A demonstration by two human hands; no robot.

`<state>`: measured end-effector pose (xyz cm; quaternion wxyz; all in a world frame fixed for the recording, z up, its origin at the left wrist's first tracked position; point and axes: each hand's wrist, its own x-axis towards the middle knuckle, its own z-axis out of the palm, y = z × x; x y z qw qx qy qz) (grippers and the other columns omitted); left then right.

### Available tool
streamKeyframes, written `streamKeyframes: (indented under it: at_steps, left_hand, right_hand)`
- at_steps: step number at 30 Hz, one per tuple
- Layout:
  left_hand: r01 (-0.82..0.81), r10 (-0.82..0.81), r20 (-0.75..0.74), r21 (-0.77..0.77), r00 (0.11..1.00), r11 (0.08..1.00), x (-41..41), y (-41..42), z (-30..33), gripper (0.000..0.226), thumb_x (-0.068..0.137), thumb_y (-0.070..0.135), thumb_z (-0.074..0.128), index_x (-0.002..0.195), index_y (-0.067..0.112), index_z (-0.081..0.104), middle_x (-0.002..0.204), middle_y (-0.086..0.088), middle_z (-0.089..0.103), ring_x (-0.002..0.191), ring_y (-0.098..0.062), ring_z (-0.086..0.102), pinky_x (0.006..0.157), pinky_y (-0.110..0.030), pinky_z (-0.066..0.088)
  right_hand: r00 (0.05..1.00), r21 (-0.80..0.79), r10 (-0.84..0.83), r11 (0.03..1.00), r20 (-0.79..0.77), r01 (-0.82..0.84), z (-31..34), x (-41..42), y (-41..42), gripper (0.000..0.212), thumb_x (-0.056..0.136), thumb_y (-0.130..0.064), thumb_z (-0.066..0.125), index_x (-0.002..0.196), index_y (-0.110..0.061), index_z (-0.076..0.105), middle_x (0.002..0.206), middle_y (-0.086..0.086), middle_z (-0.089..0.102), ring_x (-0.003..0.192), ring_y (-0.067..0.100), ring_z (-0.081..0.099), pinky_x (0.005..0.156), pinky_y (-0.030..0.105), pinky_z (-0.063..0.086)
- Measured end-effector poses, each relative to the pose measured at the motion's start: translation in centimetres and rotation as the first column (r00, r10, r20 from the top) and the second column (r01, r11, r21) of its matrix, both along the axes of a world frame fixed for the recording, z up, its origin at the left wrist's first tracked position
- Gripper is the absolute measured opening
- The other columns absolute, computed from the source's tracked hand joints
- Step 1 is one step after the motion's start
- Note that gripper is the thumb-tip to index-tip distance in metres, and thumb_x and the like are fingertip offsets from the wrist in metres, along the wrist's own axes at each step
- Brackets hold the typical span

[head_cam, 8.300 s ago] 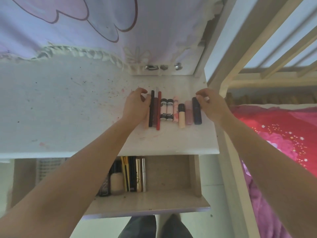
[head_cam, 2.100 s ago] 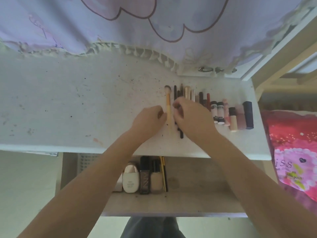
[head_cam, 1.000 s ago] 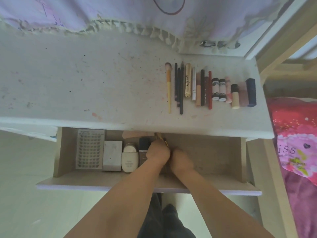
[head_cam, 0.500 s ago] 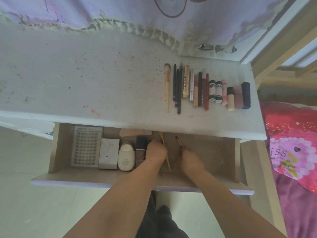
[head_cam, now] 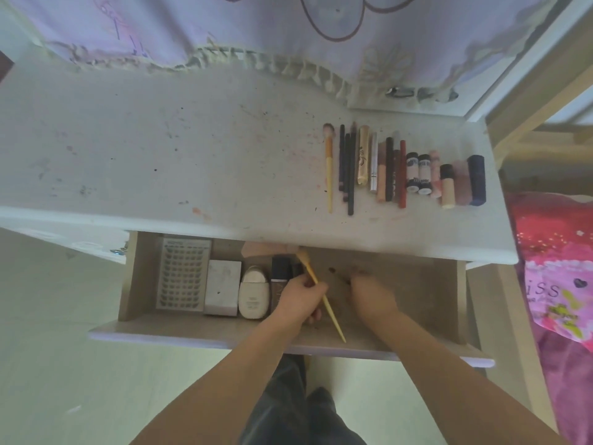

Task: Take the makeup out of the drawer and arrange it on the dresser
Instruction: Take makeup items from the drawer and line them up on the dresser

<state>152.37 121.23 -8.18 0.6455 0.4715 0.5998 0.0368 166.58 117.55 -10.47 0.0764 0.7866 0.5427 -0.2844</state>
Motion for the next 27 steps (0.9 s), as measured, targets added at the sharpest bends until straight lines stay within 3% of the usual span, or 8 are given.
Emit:
streamKeyframes:
  at_steps: [4, 7, 12, 15, 18, 21, 25, 27]
  left_hand:
    - [0.134, -0.139, 0.036, 0.112, 0.99, 0.985, -3.2, 0.2, 3.9, 0.007, 0.092, 0.02, 0.052, 0.092, 0.014, 0.055, 0.055, 0.002, 0.057, 0.042, -0.008, 0.051, 0.046, -0.02, 0.044]
    - [0.204, -0.219, 0.032, 0.263, 0.975, 0.943, -4.8, 1.8, 7.7, 0.005, 0.092, 0.023, 0.054, 0.087, 0.023, 0.055, 0.063, 0.007, 0.06, 0.048, -0.001, 0.055, 0.048, -0.014, 0.044]
    - [0.321, -0.294, -0.137, 0.527, 0.946, 0.787, -2.4, 10.8, 12.2, 0.011, 0.092, 0.031, 0.053, 0.097, 0.023, 0.058, 0.092, 0.011, 0.063, 0.079, -0.003, 0.06, 0.066, -0.017, 0.047]
    - [0.364, -0.252, -0.272, 0.534, 0.929, 0.763, 0.4, 17.0, 12.4, 0.019, 0.09, 0.027, 0.054, 0.099, 0.012, 0.063, 0.09, 0.001, 0.062, 0.077, -0.014, 0.058, 0.067, -0.024, 0.043]
    - [0.482, -0.285, -0.431, 0.466, 0.856, 0.742, 2.5, 20.8, 11.0, 0.022, 0.087, 0.025, 0.055, 0.072, 0.009, 0.055, 0.064, -0.001, 0.048, 0.055, -0.013, 0.045, 0.051, -0.022, 0.033]
    - [0.578, -0.319, -0.539, 0.424, 0.78, 0.697, 4.1, 22.1, 9.3, 0.038, 0.087, 0.03, 0.057, 0.058, 0.011, 0.041, 0.059, -0.002, 0.041, 0.052, -0.011, 0.039, 0.047, -0.023, 0.027]
    - [0.58, -0.286, -0.574, 0.43, 0.767, 0.692, 5.2, 21.7, 8.5, 0.034, 0.091, 0.033, 0.051, 0.063, 0.014, 0.05, 0.065, -0.018, 0.047, 0.055, -0.018, 0.049, 0.047, -0.026, 0.026]
    - [0.576, -0.281, -0.567, 0.449, 0.775, 0.683, 4.9, 20.8, 8.7, 0.035, 0.092, 0.036, 0.049, 0.063, 0.016, 0.045, 0.06, -0.006, 0.044, 0.056, -0.017, 0.046, 0.05, -0.026, 0.028]
  right_hand:
    - [0.987, 0.207, 0.135, 0.972, -0.084, -0.115, 5.0, 0.4, -0.8, 0.005, 0.091, -0.029, 0.05, 0.092, -0.026, 0.047, 0.088, -0.009, 0.042, 0.081, 0.018, 0.056, 0.055, 0.022, 0.03]
    - [0.942, 0.277, 0.047, 0.96, -0.333, 0.05, 9.8, 1.3, 1.0, 0.017, 0.089, -0.027, 0.058, 0.079, -0.033, 0.045, 0.079, -0.016, 0.052, 0.071, 0.004, 0.054, 0.052, 0.01, 0.035]
    - [0.867, 0.452, -0.035, 0.843, -0.498, 0.293, 14.8, 1.7, 9.9, 0.017, 0.093, -0.023, 0.057, 0.106, -0.024, 0.047, 0.083, -0.009, 0.059, 0.071, 0.001, 0.057, 0.051, 0.011, 0.042]
    - [0.896, 0.496, -0.043, 0.82, -0.443, 0.284, 14.8, 0.6, 15.2, 0.023, 0.093, -0.018, 0.053, 0.113, -0.017, 0.042, 0.08, 0.0, 0.06, 0.066, 0.012, 0.058, 0.054, 0.023, 0.047]
    - [0.99, 0.481, -0.02, 0.872, -0.138, 0.084, 13.1, -0.2, 18.7, 0.025, 0.092, -0.015, 0.049, 0.115, -0.01, 0.04, 0.084, 0.005, 0.061, 0.064, 0.022, 0.054, 0.049, 0.031, 0.037]
    - [0.993, 0.421, 0.027, 0.904, 0.116, -0.074, 11.9, 0.0, 19.7, 0.027, 0.091, -0.009, 0.047, 0.117, -0.009, 0.041, 0.092, 0.007, 0.061, 0.063, 0.022, 0.05, 0.051, 0.029, 0.031]
    - [0.981, 0.459, 0.024, 0.882, 0.191, -0.111, 12.0, 0.8, 18.7, 0.026, 0.096, -0.018, 0.043, 0.121, -0.012, 0.043, 0.106, 0.006, 0.059, 0.08, 0.024, 0.058, 0.056, 0.03, 0.032]
    - [0.994, 0.562, -0.016, 0.826, 0.109, -0.049, 12.7, 1.2, 17.0, 0.023, 0.097, -0.029, 0.042, 0.115, -0.016, 0.048, 0.098, 0.001, 0.059, 0.077, 0.019, 0.057, 0.057, 0.029, 0.038]
